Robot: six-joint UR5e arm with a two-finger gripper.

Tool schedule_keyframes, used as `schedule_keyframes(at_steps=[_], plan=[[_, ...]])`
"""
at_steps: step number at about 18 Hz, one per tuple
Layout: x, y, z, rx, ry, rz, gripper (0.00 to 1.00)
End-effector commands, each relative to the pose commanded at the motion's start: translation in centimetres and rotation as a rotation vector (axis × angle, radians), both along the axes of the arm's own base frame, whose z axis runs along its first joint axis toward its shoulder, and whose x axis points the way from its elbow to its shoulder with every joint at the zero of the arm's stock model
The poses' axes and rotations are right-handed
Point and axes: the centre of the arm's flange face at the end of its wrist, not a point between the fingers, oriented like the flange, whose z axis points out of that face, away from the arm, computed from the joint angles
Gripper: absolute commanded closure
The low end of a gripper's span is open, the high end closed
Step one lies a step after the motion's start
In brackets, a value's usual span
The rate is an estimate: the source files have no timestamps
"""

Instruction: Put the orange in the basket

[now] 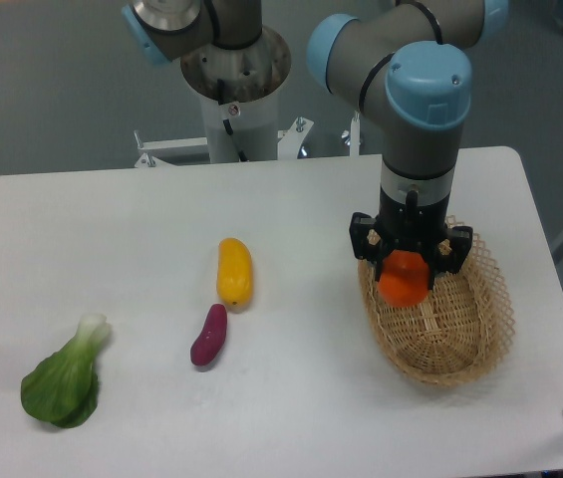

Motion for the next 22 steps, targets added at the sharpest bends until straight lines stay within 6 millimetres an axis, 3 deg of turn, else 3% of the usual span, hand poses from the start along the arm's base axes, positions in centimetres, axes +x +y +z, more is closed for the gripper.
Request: schedule_keyframes(at_steps=[8, 13, 17, 19, 22], plan=[[-0.7, -0.8, -0.6, -0.015, -0.003, -0.021, 0.44], [-2.6, -3.4, -1.7, -0.042, -0.004, -0.061, 0.44], [-3.8, -5.5, -3.2, -0.068, -0.011, -0.114, 0.44], [-3.8, -5.8, -4.6, -0.080, -0.018, -0.151, 0.44], [-4.3, -7.8, -7.7, -0.065, 0.034, -0.155, 0.44]])
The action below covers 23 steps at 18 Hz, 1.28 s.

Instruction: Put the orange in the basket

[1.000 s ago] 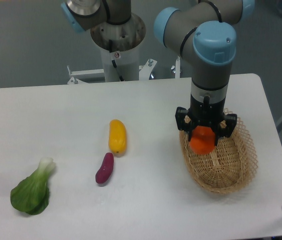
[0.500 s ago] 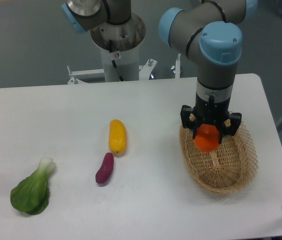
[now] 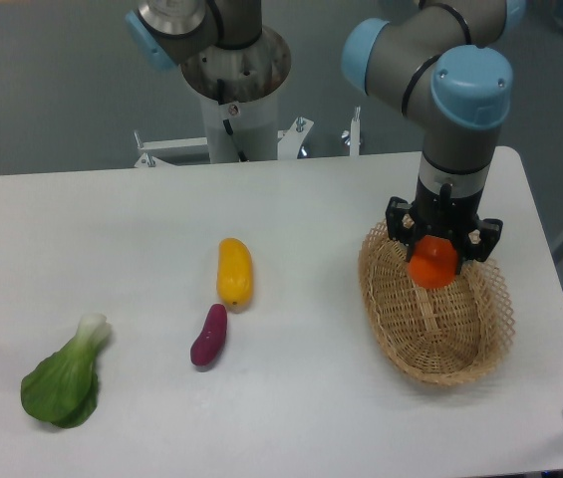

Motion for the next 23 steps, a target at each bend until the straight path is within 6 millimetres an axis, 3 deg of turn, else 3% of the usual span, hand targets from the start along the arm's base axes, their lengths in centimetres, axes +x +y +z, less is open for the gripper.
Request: schedule_keyframes(at_steps=[3, 5, 9, 13, 20, 23], plan=[[-0.2, -1.3, -3.7, 0.006, 0.046, -0.032, 0.44], [-0.7, -1.0, -5.4, 0.004, 0.053, -0.034, 0.44], [-2.1, -0.5, -7.7, 0.016, 0.090, -0.042, 0.44], [-1.6, -0.8, -10.1, 0.004, 0.050, -0.022, 0.44], [-1.2, -1.4, -11.3, 0.000, 0.014, 0.026, 0.38], [-1.2, -1.4, -11.2, 0.001, 0.015, 0.026, 0.20]])
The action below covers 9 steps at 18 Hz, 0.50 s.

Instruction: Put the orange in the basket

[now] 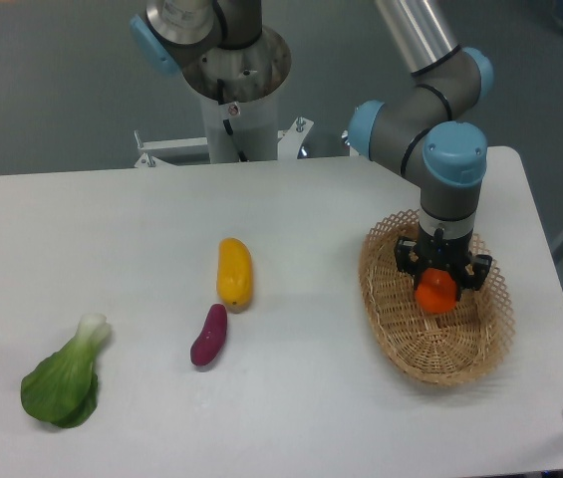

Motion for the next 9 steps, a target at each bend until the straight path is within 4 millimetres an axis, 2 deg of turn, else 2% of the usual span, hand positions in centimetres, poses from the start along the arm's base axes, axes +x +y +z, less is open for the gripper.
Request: schedule_keyframes(at_steps=[2, 4, 9], plan=[[0.0, 0.0, 0.0, 0.000, 0.000, 0.001, 0.06], [0.0, 0.0, 0.1, 0.002, 0.003, 0.001, 0.01], [-0.4, 0.3, 2.0, 0.020, 0.032, 0.014, 0.00]])
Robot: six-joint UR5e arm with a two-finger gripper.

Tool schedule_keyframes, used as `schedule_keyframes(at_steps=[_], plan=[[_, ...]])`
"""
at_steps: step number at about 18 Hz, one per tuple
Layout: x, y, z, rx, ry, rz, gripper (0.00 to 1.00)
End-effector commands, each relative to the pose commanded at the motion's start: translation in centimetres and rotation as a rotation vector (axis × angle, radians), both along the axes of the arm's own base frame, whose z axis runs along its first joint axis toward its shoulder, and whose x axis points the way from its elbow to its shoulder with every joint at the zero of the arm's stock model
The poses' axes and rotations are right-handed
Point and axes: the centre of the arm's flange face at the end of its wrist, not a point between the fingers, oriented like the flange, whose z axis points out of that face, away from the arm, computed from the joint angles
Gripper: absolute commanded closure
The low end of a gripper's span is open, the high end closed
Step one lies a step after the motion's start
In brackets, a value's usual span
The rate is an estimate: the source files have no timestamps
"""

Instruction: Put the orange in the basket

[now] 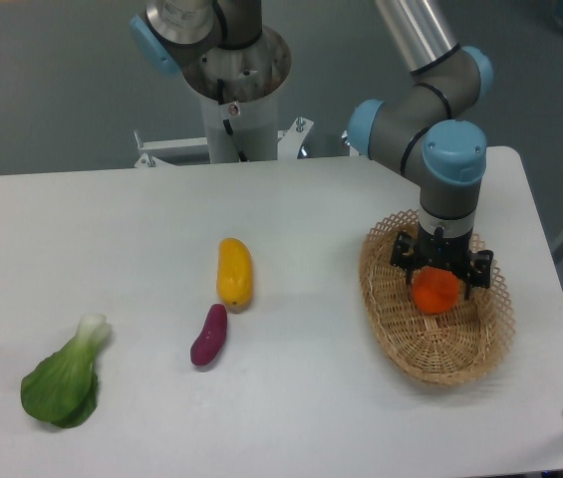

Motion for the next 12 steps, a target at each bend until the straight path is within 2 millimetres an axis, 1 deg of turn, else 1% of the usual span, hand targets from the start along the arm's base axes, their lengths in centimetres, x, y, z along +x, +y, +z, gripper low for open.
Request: schedule_keyframes(at_steps=[5, 9, 12], plan=[[-0.3, 0.0, 1.6, 0.008, 0.025, -0.012, 0.00], [-0.8, 0.3, 3.2, 0.016, 0.051, -0.015, 0.00], [-0.9, 0.3, 3.6, 0.007, 0.035, -0.019, 0.00]])
